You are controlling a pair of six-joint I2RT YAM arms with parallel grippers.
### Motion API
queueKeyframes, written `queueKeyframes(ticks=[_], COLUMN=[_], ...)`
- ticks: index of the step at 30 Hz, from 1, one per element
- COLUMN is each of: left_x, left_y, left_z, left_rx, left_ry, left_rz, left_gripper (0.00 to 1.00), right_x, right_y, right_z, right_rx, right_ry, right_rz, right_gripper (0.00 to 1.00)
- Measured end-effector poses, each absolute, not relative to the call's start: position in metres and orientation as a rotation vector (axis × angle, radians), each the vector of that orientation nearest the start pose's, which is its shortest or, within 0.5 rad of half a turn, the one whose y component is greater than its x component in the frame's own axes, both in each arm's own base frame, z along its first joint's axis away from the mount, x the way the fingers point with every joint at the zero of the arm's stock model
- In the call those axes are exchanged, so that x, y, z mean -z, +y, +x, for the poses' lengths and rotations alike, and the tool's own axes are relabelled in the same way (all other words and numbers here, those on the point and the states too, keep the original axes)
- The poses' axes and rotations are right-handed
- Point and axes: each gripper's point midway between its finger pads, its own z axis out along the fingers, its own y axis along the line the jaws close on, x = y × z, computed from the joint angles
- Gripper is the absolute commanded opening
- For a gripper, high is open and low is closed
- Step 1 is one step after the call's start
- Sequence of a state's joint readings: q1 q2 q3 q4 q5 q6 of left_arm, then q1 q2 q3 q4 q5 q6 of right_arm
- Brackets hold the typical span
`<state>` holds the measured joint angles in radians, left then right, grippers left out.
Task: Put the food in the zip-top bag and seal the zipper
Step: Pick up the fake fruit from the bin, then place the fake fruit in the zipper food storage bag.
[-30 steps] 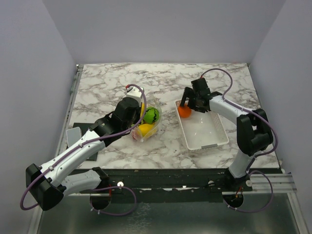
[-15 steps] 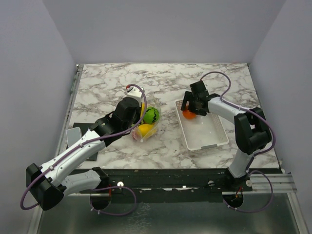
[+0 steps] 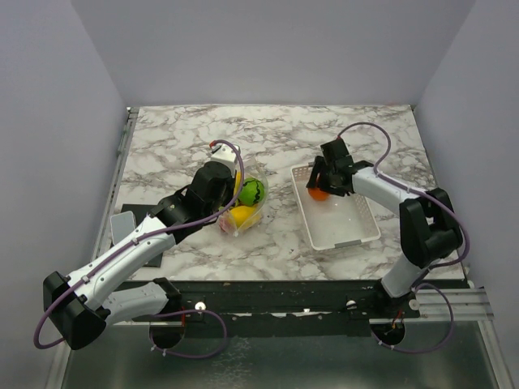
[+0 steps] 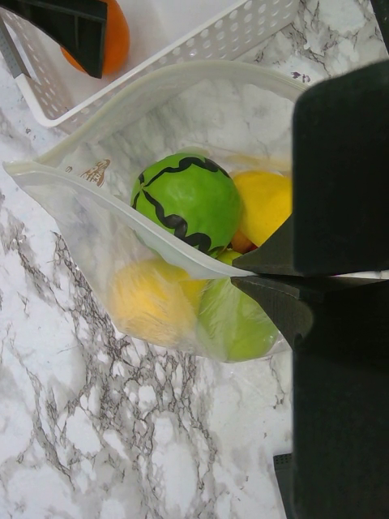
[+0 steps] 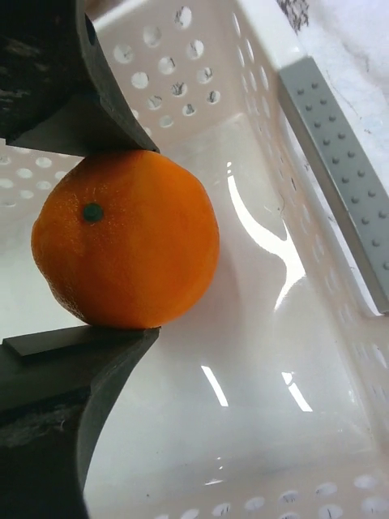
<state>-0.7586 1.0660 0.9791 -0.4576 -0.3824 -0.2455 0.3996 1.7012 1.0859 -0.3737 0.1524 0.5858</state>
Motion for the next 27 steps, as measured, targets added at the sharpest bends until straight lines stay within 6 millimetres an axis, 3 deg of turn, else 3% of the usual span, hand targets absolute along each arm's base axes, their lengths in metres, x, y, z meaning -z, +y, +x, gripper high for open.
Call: queueKeyframes(ticks=[4,11,16,27], left_x=[-0.224,-0.224,-0.224,-0.224], left_y=[-0.184,-0.184,-0.184,-0.184], left_z=[0.276,0.276,0.276,0.276], left_rx=[0.21,0.21,0.21,0.21], left_ry=[2.056,2.056,2.056,2.056], left_rz=[0.306,0.307,0.307,0.307], left_gripper=[0.0,0.0,0.0,0.0], right_x=[-0.075,-0.129,-0.157,-0.221], right_y=[0.149,0.152,0.162,0.232], right_z=[0.367,0.361,0.351,0.32], right_rx=[-0.203,-0.272,-0.342,-0.558], right_ry=[2.497,2.378,2.328,2.225], right_rz=[0.292,0.269,0.231,-0.012], right_gripper=[0.41,0.3,0.28,0.26])
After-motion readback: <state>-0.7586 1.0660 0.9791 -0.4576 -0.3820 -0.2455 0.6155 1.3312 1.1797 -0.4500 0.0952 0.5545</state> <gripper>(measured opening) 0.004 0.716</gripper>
